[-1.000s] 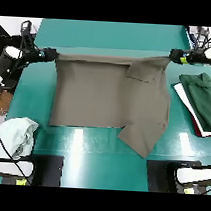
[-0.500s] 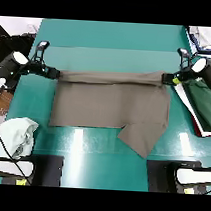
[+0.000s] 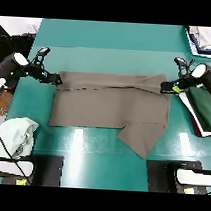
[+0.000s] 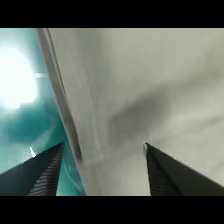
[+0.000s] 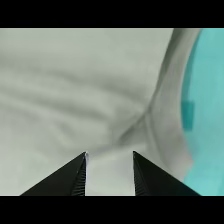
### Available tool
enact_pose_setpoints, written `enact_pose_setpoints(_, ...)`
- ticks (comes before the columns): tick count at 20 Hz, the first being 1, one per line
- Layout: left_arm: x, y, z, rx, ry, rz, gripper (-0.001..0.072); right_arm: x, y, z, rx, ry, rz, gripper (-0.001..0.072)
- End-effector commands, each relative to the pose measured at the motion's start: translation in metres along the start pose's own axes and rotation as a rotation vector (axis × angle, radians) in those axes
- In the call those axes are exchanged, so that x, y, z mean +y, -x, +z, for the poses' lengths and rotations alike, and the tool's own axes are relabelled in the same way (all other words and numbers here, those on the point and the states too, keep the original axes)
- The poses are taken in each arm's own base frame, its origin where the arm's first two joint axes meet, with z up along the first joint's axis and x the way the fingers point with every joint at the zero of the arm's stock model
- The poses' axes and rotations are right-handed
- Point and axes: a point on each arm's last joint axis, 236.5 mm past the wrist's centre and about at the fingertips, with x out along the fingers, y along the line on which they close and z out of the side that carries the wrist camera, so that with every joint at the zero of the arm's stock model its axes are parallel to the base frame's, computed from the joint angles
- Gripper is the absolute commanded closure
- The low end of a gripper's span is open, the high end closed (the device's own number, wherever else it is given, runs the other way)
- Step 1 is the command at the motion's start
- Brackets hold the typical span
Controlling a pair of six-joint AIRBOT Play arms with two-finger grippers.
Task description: Fold the shirts.
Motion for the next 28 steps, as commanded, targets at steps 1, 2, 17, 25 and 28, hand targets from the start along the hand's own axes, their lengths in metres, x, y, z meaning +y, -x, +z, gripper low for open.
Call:
enact_pose_setpoints(1,-0.008,0.028,-0.036,0.164,0.031,-0.047,0.0125,-0.001,0.033,-0.023,0.065,-0.004,0.008,0.0412)
enact_pose_setpoints(2,-0.012,0.038,-0.050,0.194,0.051,-0.070,0.0124,-0.002,0.046,-0.029,0.060,-0.015,0.014,0.0412)
enact_pose_setpoints(17,-0.031,0.021,-0.214,0.352,0.306,-0.136,0.0125,0.044,0.105,-0.103,-0.064,-0.081,0.277,0.0532)
enact_pose_setpoints(25,-0.043,0.017,-0.208,0.320,0.334,-0.185,0.0684,0.041,0.105,-0.117,-0.009,-0.069,0.260,0.0531)
enact_pose_setpoints(28,-0.040,0.030,-0.184,0.265,0.304,-0.177,0.0685,0.012,0.092,-0.153,0.120,-0.100,0.136,0.0506)
